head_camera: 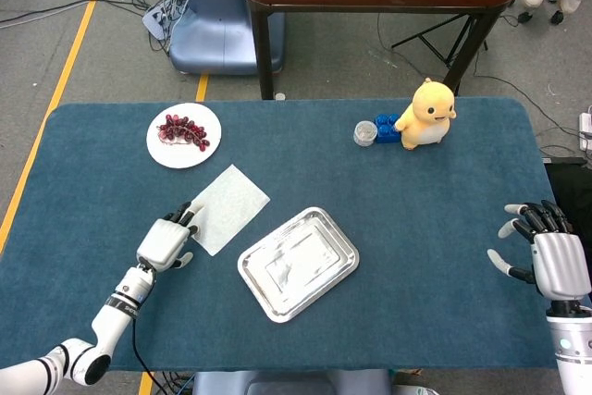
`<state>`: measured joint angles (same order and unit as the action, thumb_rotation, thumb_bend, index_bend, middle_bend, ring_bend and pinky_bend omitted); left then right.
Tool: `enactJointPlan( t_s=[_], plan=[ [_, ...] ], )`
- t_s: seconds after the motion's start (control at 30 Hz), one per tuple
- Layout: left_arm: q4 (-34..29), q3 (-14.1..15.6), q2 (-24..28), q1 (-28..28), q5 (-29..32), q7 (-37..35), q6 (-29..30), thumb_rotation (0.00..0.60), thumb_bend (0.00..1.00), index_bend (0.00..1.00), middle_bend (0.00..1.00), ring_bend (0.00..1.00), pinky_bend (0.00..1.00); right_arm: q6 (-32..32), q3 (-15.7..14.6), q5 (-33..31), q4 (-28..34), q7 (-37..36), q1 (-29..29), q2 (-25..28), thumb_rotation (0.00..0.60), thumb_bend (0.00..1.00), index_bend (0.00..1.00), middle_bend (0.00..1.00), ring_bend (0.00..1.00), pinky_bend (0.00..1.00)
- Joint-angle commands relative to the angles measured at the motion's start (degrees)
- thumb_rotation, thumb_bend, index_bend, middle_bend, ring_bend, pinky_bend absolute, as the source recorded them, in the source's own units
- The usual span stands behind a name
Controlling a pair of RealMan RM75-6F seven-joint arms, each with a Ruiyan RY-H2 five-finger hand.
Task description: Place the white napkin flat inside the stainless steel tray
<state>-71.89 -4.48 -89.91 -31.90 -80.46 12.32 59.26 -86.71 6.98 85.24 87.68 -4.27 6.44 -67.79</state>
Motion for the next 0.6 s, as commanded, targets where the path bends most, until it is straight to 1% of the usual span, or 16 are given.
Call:
enactJointPlan(
  t_s=[0.03,0.6],
  plan=[
    [0.5,0.0,-0.4,-0.2,0.2,0.0,-0.1,0.6,0.27,0.44,0.07,0.03,0.27,0.0,0.0,0.0,0.0,-0.1,0.0,0.0,0.6,0.19,0.52,0.3,0.18,0.1],
    [1.1,0.5,-1.4,-0.7,1.0,0.5,-0.6,0.6,0.27,0.44,0.07,0.03,0.27,0.0,0.0,0.0,0.1,-0.2,0.0,0.1,0.6,0.19,0.52,0.3,0.18,0.1]
  ],
)
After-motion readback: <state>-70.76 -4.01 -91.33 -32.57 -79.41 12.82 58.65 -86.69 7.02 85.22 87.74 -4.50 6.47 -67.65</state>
